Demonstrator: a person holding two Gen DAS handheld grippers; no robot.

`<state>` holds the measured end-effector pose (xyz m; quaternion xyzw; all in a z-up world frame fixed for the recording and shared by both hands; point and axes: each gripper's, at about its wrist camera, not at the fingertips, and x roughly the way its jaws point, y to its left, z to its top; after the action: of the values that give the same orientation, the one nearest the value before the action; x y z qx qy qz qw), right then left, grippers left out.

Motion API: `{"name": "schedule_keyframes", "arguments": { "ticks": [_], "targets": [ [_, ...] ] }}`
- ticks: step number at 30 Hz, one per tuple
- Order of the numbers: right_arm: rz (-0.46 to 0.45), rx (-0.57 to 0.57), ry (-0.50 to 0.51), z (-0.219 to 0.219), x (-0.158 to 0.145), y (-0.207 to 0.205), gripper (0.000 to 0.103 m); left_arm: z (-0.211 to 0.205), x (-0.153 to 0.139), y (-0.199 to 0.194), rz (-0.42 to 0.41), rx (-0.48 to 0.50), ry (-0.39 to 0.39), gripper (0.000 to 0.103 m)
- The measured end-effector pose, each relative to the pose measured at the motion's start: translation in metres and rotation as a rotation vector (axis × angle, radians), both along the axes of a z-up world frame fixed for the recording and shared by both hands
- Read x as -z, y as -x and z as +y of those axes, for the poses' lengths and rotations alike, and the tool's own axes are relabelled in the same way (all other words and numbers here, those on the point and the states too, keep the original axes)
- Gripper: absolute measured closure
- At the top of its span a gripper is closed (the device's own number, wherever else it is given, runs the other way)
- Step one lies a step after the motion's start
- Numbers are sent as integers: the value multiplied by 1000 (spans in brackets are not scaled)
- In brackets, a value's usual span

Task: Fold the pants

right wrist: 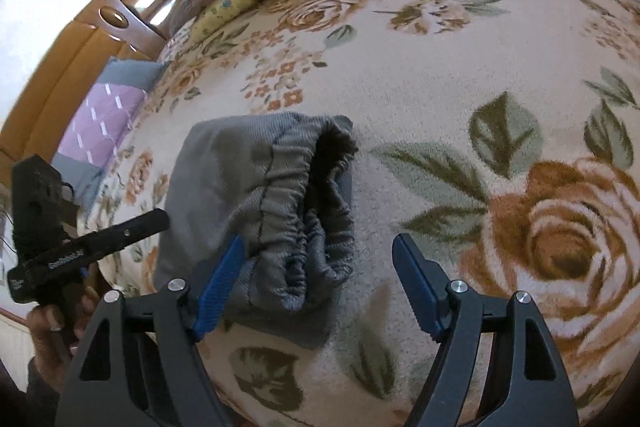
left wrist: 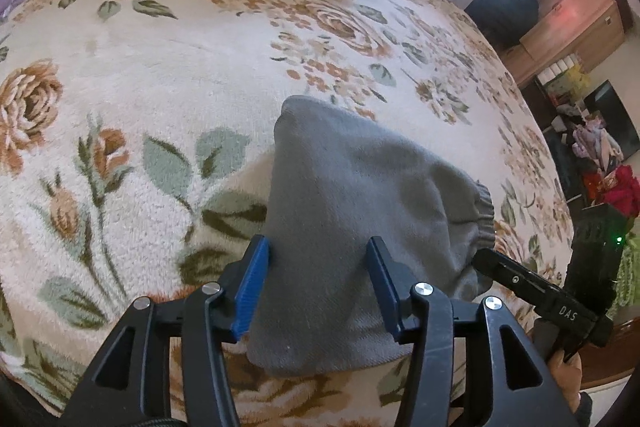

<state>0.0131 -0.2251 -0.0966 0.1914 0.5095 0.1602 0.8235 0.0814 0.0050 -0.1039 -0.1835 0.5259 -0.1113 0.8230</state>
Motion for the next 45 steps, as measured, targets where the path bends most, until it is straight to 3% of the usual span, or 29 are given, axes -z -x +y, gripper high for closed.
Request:
{"name": "schedule_keyframes", "arguments": {
  "ticks": [4,9,13,20,28,31,35,41,45],
  "targets": [
    [-38,0,7,6,-9,-7,26,0,0,-5,1,8,7,48],
    [8,-32,21,17,5,-18,26,-3,7,-12,10,19,-4,46],
    [44,-35,-10,18,21,-18,26,0,15,-15,31,19,11,44],
    [29,-41,-76,11,26,-14,26,7,34,-15,71,-2,92,35],
    [0,-46,-140,12,34,-13,33,0,39,-19,67,32,122,35],
    [-13,-78,-93,19,31,-13,42,-1,38,-16,49,29,126,44],
    [-9,-70,-102,18,31,-13,55,-1,35,-13,40,14,126,52],
    [-34,-60,-90,20,21,-9,60,2,24,-10,30,1,143,67],
    [-46,-59,-97,19,13,-5,61,-1,11,-3,9,-1,128,71]
  ]
}}
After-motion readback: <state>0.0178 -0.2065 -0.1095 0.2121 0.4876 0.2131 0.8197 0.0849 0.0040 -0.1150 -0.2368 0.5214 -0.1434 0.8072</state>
